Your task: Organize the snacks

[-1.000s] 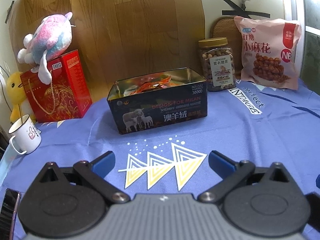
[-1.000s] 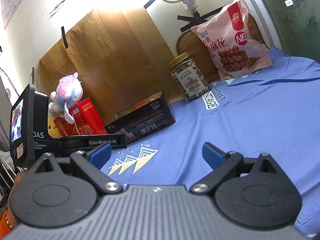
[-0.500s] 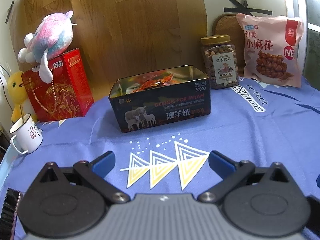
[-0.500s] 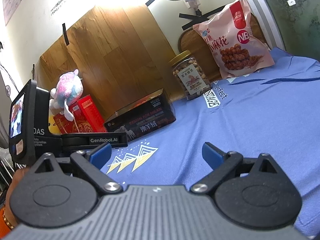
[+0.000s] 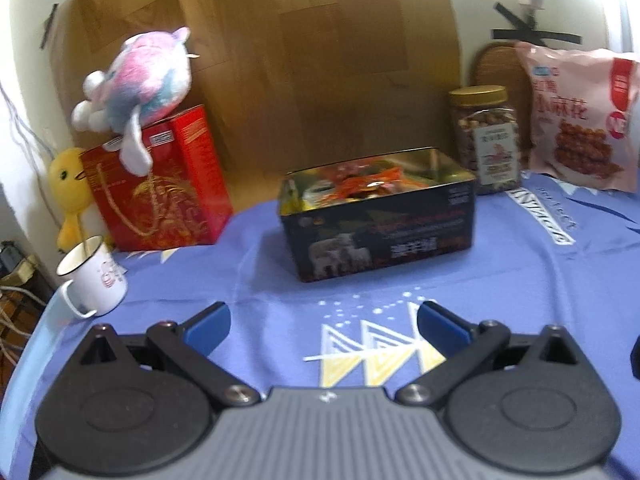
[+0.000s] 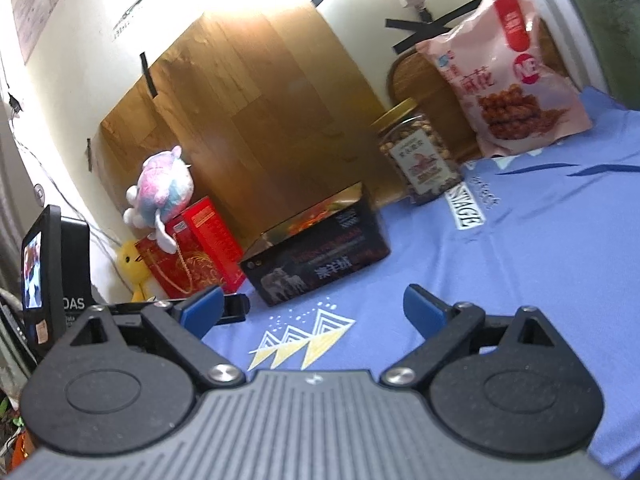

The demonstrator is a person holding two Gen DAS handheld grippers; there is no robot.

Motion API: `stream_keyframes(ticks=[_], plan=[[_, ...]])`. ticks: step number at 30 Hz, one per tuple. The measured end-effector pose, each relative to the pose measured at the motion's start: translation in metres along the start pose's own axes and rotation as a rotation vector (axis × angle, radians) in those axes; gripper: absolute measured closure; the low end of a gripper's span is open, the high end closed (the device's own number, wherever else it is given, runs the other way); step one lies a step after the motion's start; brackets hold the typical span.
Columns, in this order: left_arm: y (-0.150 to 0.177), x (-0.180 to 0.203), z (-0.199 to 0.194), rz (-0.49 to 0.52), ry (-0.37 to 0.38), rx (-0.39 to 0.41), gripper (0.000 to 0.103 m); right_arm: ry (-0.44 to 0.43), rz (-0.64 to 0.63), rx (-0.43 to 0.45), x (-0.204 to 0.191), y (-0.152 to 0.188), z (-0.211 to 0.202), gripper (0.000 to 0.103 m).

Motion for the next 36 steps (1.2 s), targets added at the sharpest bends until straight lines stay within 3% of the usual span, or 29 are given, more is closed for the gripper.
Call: stream_keyframes(ticks=[13, 36], plan=[[0.008, -0.013, 0.021, -0.035, -0.035, -0.061, 0.000, -0.046, -0.013, -0.074, -0.005, 0.000, 0.031, 0.005], [0.008, -0.006, 0.022, 0.009, -0.089, -0.050, 0.000, -0.060, -0.008, -0.085, 0.001, -0.006, 0.042, 0.005]])
Point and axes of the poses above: each gripper's, at about its wrist camera, not at the fingertips, and z roughly the way its jaws point, x to its right, y to its underside, the point moved 1 cm from there along z, roughly the way its jaws point, and after that the axes turned 12 degrees about z, right-handed, at the moved point
